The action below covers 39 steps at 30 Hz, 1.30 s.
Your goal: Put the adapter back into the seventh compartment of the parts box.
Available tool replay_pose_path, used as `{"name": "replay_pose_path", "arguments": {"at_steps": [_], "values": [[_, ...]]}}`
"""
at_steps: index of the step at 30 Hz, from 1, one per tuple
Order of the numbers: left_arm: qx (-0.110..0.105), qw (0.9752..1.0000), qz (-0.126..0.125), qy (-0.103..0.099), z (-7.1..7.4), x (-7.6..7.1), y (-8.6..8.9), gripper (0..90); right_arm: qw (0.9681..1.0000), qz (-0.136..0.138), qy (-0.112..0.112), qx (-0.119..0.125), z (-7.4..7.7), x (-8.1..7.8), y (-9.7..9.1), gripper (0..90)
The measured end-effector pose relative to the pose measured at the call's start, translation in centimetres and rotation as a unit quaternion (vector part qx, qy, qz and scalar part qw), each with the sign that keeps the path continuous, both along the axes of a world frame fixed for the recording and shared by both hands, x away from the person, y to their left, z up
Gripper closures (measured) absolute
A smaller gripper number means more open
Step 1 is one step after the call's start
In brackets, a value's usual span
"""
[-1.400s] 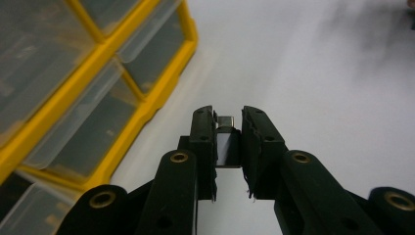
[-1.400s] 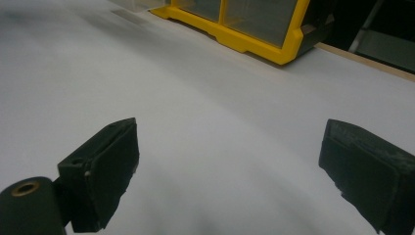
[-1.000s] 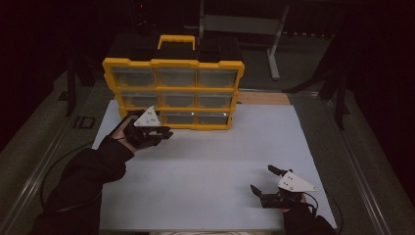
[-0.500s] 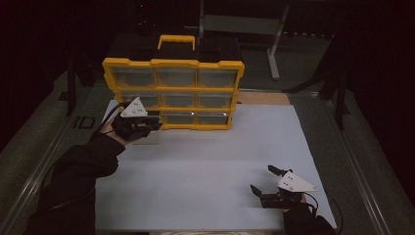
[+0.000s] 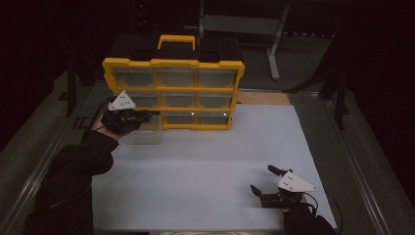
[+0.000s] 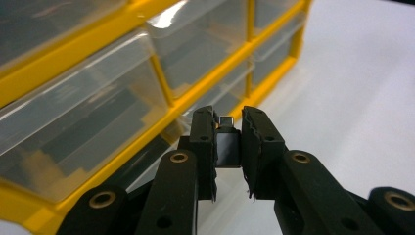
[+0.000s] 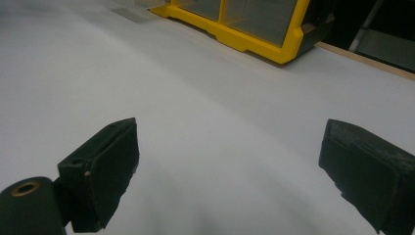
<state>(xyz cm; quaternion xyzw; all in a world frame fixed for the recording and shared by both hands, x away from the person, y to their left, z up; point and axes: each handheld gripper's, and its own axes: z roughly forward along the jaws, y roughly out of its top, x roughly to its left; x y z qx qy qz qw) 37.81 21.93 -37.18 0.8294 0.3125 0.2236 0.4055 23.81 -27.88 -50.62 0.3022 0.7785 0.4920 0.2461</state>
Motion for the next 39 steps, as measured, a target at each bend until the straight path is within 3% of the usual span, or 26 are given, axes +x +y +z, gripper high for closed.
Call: {"name": "replay_pose_path", "arguments": {"at_steps": [8,18,27,39], "values": [[-0.011,0.9988,0.046,-0.011,-0.3,0.4,0.4,76.6,1.0000,0.000,0.000,0.000,0.0,0.0,0.0,8.2],[-0.037,0.9959,0.080,-0.021,-1.4,0.6,0.7,76.6,1.0000,-0.001,-0.001,0.000,0.0,0.0,0.0,8.2],[-0.062,0.9933,0.096,-0.021,-2.8,0.6,0.6,76.6,1.0000,-0.001,-0.001,0.000,0.0,0.0,0.0,8.2],[-0.066,0.9927,0.100,-0.013,-4.3,0.6,0.3,76.5,1.0000,-0.001,0.000,0.000,0.0,0.0,0.0,8.2]]}}
